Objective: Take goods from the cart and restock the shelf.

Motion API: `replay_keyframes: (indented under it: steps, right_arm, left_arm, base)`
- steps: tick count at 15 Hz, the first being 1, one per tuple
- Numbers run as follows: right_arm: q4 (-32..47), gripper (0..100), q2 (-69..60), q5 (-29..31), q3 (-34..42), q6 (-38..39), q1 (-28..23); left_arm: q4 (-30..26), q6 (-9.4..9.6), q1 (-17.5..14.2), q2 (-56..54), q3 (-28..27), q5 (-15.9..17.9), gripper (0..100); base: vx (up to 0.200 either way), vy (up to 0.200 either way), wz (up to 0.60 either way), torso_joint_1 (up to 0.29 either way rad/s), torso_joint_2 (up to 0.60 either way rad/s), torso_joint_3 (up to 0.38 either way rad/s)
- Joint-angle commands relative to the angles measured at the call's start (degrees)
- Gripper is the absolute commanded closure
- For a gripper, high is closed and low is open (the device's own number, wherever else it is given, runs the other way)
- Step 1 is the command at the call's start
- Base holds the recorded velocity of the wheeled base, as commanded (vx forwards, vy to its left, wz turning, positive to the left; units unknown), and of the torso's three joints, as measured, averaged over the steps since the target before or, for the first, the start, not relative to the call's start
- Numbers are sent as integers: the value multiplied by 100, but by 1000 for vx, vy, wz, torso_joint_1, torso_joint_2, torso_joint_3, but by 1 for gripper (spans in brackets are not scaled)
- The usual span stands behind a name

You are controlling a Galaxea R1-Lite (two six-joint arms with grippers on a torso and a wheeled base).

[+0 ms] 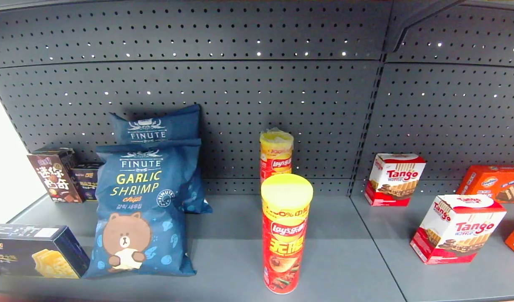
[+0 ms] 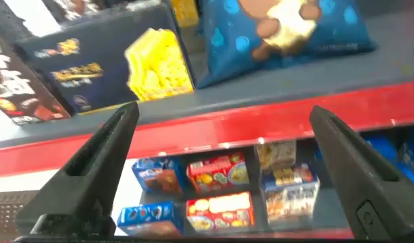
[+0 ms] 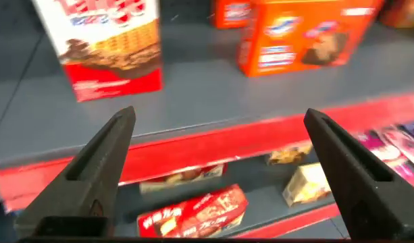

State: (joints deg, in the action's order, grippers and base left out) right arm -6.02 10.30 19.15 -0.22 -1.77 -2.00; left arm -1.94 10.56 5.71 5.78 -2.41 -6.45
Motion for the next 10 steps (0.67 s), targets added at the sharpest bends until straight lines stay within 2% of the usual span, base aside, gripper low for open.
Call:
replay_keyframes:
  steps: [1, 3, 5, 7, 9, 10]
  right_arm:
    - [268, 0, -608, -157, 22, 247, -90]
    - [286, 0, -652, -1133, 22, 203, 59]
    - [286, 0, -828, -1221, 22, 150, 130]
    - [277, 0, -1013, -1230, 22, 10, 191]
    - [259, 0, -1030, -1247, 22, 10, 200]
    - [259, 0, -1030, -1309, 22, -8, 200]
  left_arm:
    - [264, -1, 1, -68, 136, -85, 0]
    - [361, -10, 1, -68, 180, -76, 0]
    - [370, -27, 1, -68, 180, -76, 0]
    - [361, -159, 1, -68, 180, -32, 0]
    - [361, -695, 1, -68, 197, -14, 0]
    - [361, -810, 10, -68, 197, -14, 0]
  base:
    - [0, 0, 0, 0, 0, 0]
    - [0, 0, 0, 0, 0, 0]
    - [0, 0, 0, 0, 0, 0]
    - [0, 0, 0, 0, 0, 0]
    - [0, 0, 0, 0, 0, 0]
    - [0, 0, 0, 0, 0, 0]
